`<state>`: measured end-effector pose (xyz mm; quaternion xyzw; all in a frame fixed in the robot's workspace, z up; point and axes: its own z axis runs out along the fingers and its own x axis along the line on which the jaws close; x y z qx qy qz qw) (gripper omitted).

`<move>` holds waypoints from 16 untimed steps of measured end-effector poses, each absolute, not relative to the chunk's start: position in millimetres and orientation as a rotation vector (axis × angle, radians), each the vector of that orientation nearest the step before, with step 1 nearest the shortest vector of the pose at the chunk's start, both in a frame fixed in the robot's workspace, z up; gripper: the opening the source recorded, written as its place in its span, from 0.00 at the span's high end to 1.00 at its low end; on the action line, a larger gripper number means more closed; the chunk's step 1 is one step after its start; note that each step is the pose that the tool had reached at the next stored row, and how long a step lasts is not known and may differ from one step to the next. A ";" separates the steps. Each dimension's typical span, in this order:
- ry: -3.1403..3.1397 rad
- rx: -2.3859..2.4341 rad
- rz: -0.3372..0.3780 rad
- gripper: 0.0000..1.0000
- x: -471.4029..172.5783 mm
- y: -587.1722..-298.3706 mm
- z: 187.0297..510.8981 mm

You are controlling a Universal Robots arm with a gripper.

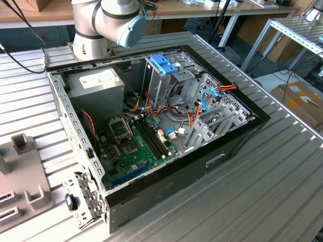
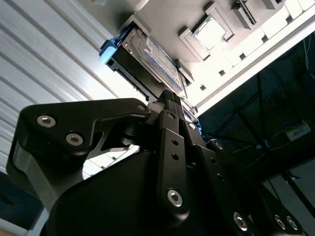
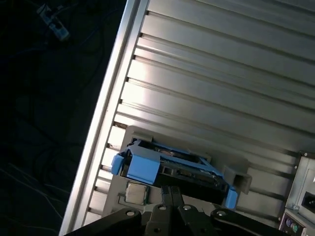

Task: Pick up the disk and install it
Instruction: 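Pick up the disk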

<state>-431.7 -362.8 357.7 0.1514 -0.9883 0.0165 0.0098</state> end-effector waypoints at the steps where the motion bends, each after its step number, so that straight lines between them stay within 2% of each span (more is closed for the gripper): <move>1: -3.081 0.504 0.052 0.89 -431.6 -362.8 357.6; 16: -3.014 0.825 0.057 0.89 -431.7 -362.1 357.7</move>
